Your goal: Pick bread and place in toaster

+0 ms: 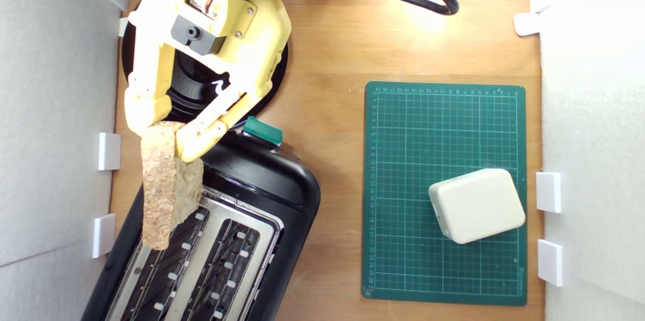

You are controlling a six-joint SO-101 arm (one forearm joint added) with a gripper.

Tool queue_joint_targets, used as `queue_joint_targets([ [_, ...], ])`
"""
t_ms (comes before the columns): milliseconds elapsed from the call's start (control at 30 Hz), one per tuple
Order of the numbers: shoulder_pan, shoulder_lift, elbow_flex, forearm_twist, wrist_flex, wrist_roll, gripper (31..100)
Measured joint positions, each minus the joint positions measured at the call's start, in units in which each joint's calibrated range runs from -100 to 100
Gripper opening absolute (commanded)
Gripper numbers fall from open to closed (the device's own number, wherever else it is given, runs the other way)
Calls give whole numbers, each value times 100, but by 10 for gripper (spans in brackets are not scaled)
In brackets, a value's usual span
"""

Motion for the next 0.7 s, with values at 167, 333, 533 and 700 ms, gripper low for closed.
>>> queue_joint_targets([
  [167,9,17,0,0,0,0,523],
  [333,9,244,-18,0,-34,0,523],
  [533,9,302,-18,0,-59,0,523],
  [700,37,311,-18,0,-186,0,523],
])
